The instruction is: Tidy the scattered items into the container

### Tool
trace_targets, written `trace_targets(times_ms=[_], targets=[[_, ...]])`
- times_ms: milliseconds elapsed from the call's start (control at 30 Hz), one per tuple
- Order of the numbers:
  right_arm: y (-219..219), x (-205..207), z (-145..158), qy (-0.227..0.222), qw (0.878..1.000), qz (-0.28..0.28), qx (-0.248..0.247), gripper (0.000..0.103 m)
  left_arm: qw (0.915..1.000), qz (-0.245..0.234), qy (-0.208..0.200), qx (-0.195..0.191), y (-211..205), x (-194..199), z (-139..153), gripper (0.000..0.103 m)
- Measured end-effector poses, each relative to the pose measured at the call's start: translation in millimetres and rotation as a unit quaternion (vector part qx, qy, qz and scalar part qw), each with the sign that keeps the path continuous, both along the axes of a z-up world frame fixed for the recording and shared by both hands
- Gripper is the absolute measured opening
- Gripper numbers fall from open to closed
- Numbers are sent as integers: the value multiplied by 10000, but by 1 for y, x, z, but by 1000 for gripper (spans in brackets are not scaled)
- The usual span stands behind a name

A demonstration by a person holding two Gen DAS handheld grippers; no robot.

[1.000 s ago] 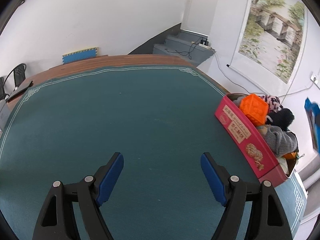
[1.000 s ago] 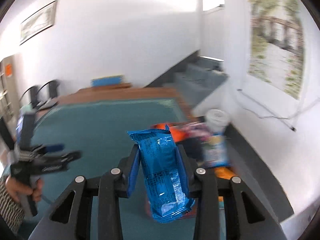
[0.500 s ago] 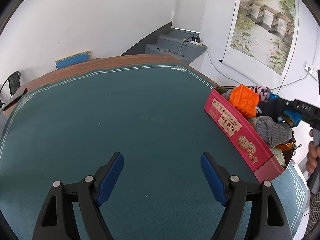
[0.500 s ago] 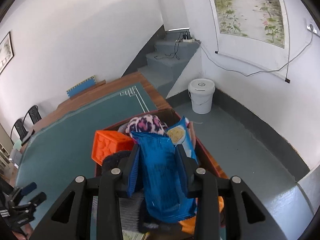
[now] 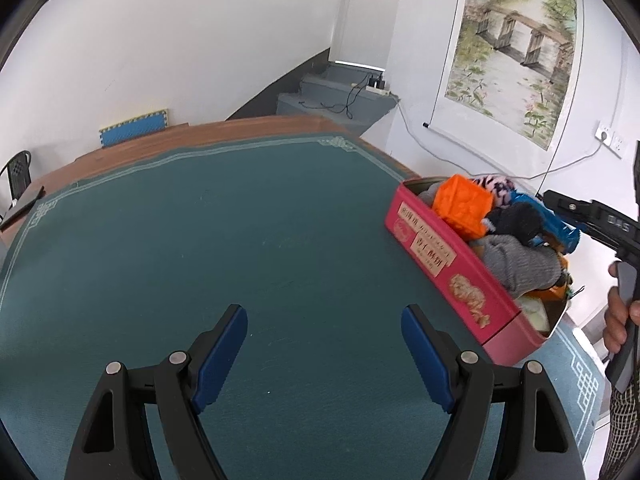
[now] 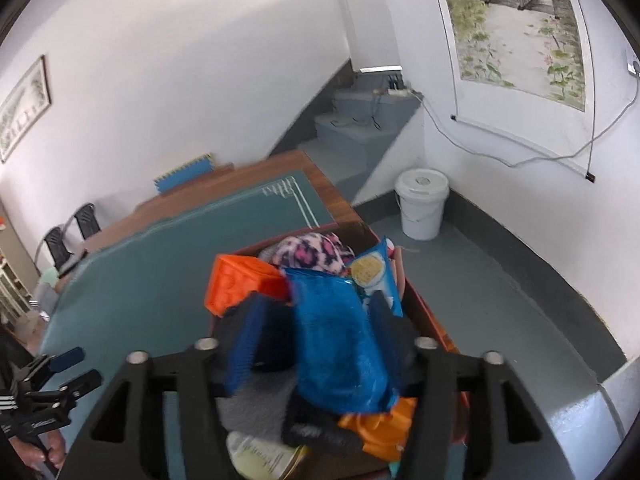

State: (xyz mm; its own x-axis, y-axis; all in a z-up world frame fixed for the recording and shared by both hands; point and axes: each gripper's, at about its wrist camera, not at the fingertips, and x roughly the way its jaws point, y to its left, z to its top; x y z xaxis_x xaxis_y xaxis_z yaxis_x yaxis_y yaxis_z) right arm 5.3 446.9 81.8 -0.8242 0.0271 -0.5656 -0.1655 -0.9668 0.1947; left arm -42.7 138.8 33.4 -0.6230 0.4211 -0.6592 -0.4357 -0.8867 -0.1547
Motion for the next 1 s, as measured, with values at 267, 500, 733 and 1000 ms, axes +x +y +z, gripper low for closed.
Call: trace_targets(times_ms=[267,500,733,1000], targets=[[8,37,21,215,9967,-706,335,63,9997,-200,143,41,16,21,16,81],[7,13,-11,-330,9959,-670,502,63,9989,-372,264,76,29,40,29,81],[4,9,-14,-359,9971,-482,471,63,9988,-432,230,76,47,49,31,81],[-10,66,15,-215,9986,-204,436,86,9988,-450,170,-102,69,60,31,83]])
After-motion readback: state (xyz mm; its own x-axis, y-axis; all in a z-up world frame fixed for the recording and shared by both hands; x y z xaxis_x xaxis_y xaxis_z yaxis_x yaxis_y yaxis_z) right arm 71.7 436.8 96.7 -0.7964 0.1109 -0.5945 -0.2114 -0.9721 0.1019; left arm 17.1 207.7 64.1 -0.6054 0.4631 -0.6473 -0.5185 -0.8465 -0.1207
